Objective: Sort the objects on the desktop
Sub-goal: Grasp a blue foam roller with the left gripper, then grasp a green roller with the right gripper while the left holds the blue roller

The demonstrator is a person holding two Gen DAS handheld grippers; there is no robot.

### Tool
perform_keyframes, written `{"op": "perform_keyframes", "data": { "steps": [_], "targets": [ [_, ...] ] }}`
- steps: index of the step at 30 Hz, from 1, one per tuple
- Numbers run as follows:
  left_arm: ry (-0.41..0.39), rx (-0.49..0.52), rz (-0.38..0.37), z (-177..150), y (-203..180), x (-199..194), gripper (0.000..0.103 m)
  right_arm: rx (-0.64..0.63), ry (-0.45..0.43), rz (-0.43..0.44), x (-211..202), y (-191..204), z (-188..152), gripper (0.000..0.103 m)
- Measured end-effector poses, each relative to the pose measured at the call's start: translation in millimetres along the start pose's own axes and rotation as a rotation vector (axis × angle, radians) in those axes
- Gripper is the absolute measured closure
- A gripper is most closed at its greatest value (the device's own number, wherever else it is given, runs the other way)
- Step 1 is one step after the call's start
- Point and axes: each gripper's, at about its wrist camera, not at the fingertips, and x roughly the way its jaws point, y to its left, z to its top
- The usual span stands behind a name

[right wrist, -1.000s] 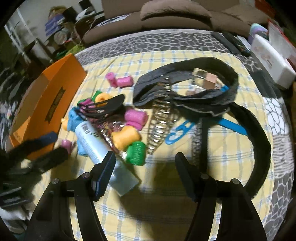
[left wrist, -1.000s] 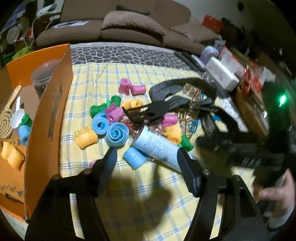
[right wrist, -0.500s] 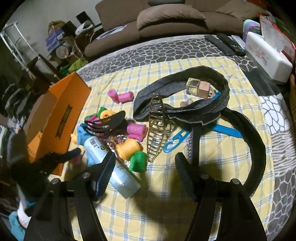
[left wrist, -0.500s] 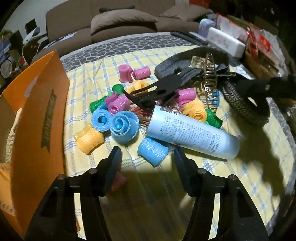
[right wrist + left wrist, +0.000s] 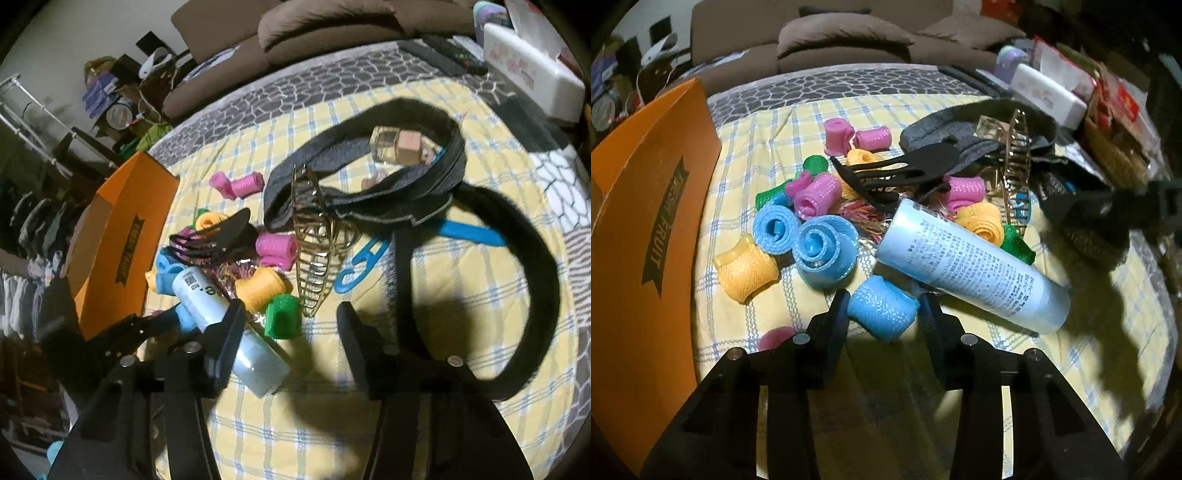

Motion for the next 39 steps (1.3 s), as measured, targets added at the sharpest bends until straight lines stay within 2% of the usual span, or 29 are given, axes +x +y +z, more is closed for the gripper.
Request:
{"op": "perform_keyframes", "data": {
  "steps": [6,11,12,13,14,17,21,29,39],
  "targets": [
    [0.016,-0.029,-0.012,1,2,-5,0.068,0.009,0.050,-0.020,26,9,1,0.054],
    [-0.008,-0.051,-0.031,4,6,-22,0.068,0.007,0.076,-0.050,42,12,1,0.056],
    [-0.021,-0.056,-0.040,6,7,-28,0.068,-0.001,0.075,-0.056,42,14,0,0.061],
    [-0.030,-0.060,-0.048,8,9,-32,0.068,-0.017,0.076,-0.062,41,16,-1,0.077],
    [-0.041,-0.067,-0.056,9,10,-36,0.068,-0.041,0.081,-0.083,42,19,-2,0.081],
    [-0.077,-0.083,-0.085,14,15,-53,0.068,-0.086,0.078,-0.101,42,24,-6,0.082],
    [-0.128,-0.098,-0.115,19,23,-76,0.068,-0.072,0.062,-0.090,35,21,-4,0.083],
    [-0.185,-0.130,-0.111,21,49,-106,0.068,-0.049,-0.054,-0.052,-9,29,10,0.083],
    [-0.208,-0.200,-0.078,13,94,-126,0.068,-0.124,-0.083,0.069,-12,100,20,0.083]
  ]
}}
